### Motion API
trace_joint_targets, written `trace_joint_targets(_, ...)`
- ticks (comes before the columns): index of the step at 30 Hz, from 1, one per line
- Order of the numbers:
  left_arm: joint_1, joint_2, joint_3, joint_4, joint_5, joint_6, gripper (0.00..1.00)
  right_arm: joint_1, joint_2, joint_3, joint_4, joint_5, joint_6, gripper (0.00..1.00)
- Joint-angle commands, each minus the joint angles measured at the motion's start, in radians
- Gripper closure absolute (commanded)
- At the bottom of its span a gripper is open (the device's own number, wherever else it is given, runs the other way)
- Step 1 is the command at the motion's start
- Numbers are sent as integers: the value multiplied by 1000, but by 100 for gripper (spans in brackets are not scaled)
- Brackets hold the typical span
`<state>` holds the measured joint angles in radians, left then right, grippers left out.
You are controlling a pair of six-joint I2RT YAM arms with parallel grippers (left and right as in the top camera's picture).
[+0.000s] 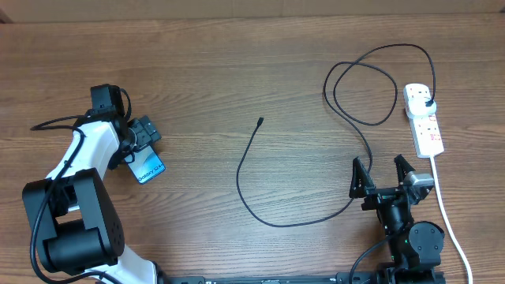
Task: Plug charger to phone and switch on socket
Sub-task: 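Lower the left gripper and grasp the phone's top edge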
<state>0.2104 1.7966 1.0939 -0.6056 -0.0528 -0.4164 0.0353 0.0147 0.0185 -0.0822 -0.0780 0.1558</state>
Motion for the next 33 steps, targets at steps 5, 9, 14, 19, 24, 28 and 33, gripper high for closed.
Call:
trace_joint_targets(5, 7, 16, 21, -3, 23, -11, 0, 4, -11, -11, 5, 6, -4, 0)
trace_joint_targets(9, 7, 16, 20, -27, 20, -11, 0, 4, -11, -11, 5, 6, -4, 0)
trace_joint_targets(14, 8, 16, 12, -36, 19, -11, 0, 4, -11, -11, 5, 6, -4, 0)
trace_joint_targets(19, 13, 16, 7, -35, 8, -10, 0, 4, -11, -11, 5, 6, -4, 0)
trace_joint_targets(24, 26, 45, 5, -28, -2, -10, 0, 4, -11, -11, 5, 6, -4, 0)
trace_joint_targets(28, 27, 85, 5, -25, 3, -6, 0, 4, -11, -11, 5, 6, -4, 0)
trace_joint_targets(33, 27, 101, 5, -19, 5, -6, 1, 4, -11, -11, 5, 6, -4, 0)
